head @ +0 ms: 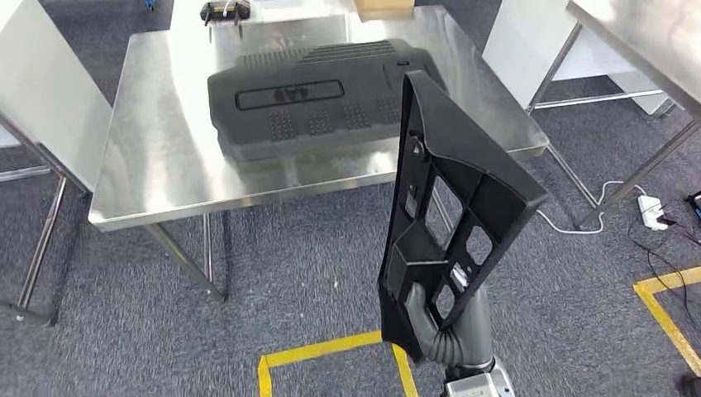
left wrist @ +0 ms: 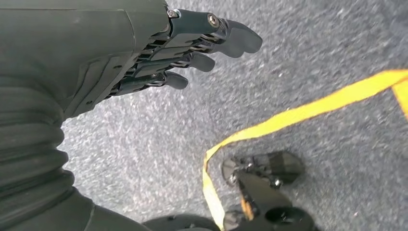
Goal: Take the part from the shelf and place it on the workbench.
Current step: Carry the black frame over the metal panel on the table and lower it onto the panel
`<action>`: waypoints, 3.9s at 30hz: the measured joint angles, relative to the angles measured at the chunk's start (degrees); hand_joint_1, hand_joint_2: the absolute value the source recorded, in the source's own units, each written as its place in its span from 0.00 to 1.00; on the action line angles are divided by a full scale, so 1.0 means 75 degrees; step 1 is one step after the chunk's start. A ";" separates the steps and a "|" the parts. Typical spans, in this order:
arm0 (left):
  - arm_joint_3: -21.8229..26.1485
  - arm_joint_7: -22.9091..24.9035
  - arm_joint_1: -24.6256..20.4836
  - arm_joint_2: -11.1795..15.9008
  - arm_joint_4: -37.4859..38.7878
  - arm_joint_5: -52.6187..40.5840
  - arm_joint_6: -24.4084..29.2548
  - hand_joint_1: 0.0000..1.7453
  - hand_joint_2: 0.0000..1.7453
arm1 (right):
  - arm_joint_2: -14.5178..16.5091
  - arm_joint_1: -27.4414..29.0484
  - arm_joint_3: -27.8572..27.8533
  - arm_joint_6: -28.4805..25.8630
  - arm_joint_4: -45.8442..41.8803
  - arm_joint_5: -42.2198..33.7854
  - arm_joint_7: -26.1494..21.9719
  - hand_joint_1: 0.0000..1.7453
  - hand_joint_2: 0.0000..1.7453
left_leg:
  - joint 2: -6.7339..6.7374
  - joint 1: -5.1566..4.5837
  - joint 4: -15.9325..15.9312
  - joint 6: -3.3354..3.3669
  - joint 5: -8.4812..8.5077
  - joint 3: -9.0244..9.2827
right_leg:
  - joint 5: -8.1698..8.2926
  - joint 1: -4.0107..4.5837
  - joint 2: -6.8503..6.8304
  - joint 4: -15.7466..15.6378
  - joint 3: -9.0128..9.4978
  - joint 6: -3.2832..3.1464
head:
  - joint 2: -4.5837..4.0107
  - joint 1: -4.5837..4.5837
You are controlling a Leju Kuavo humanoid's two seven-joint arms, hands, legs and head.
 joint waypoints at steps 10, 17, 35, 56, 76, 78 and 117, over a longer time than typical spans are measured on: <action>0.0001 -0.0098 -0.0028 -0.0017 0.0000 -0.0125 0.0009 0.00 1.00 | -0.0004 -0.0026 -0.0044 -0.0051 0.0106 0.0036 -0.0008 1.00 1.00 | -0.0067 -0.0046 -0.0017 -0.0162 -0.0382 0.0361 | 0.0908 -0.0028 -0.0047 -0.0956 -0.0054 0.0129 | 0.0000 0.0028; -0.0007 -0.0081 -0.0048 -0.0020 -0.0003 -0.0215 0.0031 0.00 1.00 | 0.0007 -0.0030 -0.0188 -0.0090 0.0115 -0.0042 -0.0026 1.00 1.00 | -0.0004 0.0016 0.1782 -0.0360 -0.1141 -0.0515 | 0.0734 -0.0103 -0.0047 -0.1052 0.0282 -0.0267 | 0.0000 -0.0033; -0.0007 -0.0070 -0.0060 -0.0047 0.0007 -0.0288 0.0011 0.00 1.00 | 0.0009 -0.0110 -0.0251 0.0046 0.0209 -0.0039 -0.0032 1.00 1.00 | -0.0026 0.0030 0.0100 0.0029 -0.0175 0.0081 | -0.0055 -0.0065 0.0000 0.1096 -0.0870 0.0129 | 0.0000 0.0070; -0.0006 -0.0066 -0.0066 -0.0061 -0.0001 -0.0286 0.0037 0.00 1.00 | 0.0048 -0.0109 -0.0313 0.0049 0.0269 -0.0026 -0.0034 1.00 1.00 | -0.0003 -0.0074 0.0181 -0.0164 0.0007 -0.0172 | 0.0401 0.0055 0.0041 -0.1012 0.0513 -0.0143 | 0.0000 0.0044; 0.0009 -0.0057 -0.0068 -0.0079 -0.0007 -0.0285 0.0045 0.00 1.00 | 0.0077 -0.0105 -0.0311 0.0079 0.0298 0.0008 -0.0057 1.00 1.00 | -0.0007 0.0008 0.0453 -0.0304 -0.0720 0.0264 | 0.0787 -0.0143 -0.0038 -0.1026 0.0133 -0.0108 | 0.0000 0.0073; 0.0017 -0.0056 -0.0061 -0.0078 -0.0004 -0.0285 0.0036 0.00 1.00 | 0.0092 -0.0107 -0.0296 0.0084 0.0301 0.0013 -0.0057 1.00 1.00 | 0.0011 0.0014 0.1449 -0.0336 -0.1139 -0.0253 | 0.0714 -0.0128 -0.0056 -0.1028 0.0238 -0.0211 | 0.0000 0.0057; 0.0087 -0.0064 -0.0092 -0.0072 -0.0001 -0.0531 -0.0031 0.00 1.00 | -0.0063 -0.0979 -0.0259 -0.0238 0.0350 0.1802 0.0270 1.00 1.00 | 0.0017 -0.0039 0.0189 -0.0214 -0.0047 -0.0113 | 0.0447 0.0000 0.0009 -0.0966 0.0493 -0.0155 | 0.0000 0.0075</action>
